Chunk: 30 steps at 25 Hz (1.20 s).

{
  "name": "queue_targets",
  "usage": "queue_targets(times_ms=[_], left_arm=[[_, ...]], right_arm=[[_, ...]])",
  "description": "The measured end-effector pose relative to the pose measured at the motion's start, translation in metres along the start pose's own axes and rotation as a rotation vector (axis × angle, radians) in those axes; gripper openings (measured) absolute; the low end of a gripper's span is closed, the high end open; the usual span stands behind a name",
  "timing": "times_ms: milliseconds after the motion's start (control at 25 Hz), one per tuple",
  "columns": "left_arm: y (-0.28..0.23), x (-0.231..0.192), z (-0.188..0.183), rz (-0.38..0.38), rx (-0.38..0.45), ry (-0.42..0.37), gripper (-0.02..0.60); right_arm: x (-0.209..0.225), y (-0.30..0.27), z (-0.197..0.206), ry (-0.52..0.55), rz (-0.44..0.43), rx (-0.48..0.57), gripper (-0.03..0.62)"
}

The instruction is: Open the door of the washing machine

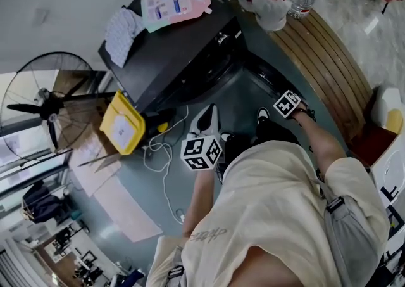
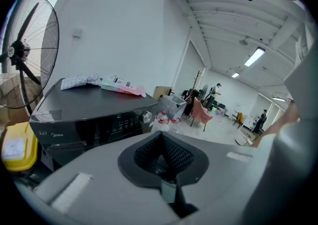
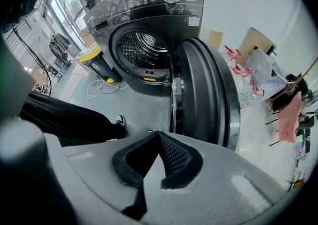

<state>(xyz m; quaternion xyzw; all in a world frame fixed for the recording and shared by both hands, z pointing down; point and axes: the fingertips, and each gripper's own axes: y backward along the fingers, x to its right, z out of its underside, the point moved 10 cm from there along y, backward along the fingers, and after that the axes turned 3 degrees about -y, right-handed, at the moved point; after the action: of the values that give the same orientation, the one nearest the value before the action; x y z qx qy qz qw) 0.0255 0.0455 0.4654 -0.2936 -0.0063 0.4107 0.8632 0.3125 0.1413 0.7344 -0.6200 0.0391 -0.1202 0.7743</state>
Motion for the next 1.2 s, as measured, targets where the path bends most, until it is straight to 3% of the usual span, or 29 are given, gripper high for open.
queue_targets(times_ms=[640,1040,1200], left_arm=[[-0.042,-0.018,-0.018,0.065,-0.039,-0.002,0.017],[-0.081,-0.053,-0.049,0.147,-0.013,-0.027,0.017],[-0.089,-0.068,-0.053,0.166,-0.027,-0.028,0.017]], right_arm=[[0.041,0.011,-0.038,-0.077,0.044,0.046,0.002],[0.061,0.019,-0.048,-0.195,0.101,-0.095,0.002],[0.069,0.022,-0.059,-0.227,0.103,-0.063,0.002]])
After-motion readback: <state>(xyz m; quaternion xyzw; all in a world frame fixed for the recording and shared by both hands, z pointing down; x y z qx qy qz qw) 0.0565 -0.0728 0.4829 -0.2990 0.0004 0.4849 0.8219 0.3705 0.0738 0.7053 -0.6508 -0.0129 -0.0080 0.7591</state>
